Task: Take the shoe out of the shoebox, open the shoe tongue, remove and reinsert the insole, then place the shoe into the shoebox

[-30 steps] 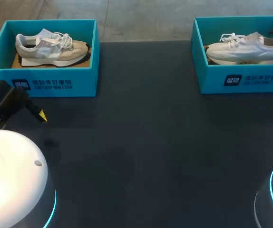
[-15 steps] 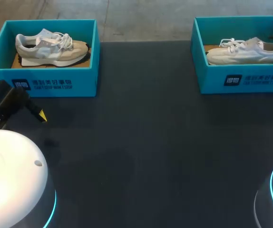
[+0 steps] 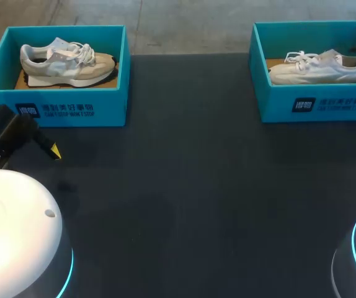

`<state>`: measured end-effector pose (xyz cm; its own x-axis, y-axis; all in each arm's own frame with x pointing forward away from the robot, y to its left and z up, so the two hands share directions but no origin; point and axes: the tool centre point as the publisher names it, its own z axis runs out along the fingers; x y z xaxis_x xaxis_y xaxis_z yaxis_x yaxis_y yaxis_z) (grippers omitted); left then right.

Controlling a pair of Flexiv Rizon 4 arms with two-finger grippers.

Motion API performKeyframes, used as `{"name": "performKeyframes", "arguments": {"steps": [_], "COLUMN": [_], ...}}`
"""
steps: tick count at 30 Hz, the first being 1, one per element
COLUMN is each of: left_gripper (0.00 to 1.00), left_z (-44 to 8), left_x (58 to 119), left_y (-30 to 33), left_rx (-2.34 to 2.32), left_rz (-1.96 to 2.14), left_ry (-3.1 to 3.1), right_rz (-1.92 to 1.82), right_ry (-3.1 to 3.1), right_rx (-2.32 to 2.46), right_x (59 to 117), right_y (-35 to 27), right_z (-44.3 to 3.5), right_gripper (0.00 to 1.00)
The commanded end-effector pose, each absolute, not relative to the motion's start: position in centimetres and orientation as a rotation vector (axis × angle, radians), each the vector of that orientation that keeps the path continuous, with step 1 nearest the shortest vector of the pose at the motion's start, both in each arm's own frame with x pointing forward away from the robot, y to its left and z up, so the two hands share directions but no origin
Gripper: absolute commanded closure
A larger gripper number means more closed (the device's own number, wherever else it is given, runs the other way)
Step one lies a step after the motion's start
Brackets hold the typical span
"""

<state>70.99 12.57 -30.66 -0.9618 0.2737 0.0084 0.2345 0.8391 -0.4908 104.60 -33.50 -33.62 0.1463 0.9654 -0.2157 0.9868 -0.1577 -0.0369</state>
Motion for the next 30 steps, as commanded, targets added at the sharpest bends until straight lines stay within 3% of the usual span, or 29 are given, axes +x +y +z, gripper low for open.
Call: {"name": "performKeyframes", "arguments": {"steps": [1,30], "left_gripper": [0.0,0.0], "left_z": [-30.6,-30.6], "left_x": [70.9,70.9], "left_y": [12.6,12.6], "left_rx": [-0.407,-0.407], "left_rz": [0.765,0.765], "left_ry": [-2.939,-2.939], "right_rz": [-0.277,-0.233], "right_ry": [1.955,2.059], "right_rx": [2.3,2.169], "right_x": [104.7,102.5], "right_y": [-33.5,-34.3], "right_z": [-33.7,-35.2], "right_gripper": [1.0,1.0]}}
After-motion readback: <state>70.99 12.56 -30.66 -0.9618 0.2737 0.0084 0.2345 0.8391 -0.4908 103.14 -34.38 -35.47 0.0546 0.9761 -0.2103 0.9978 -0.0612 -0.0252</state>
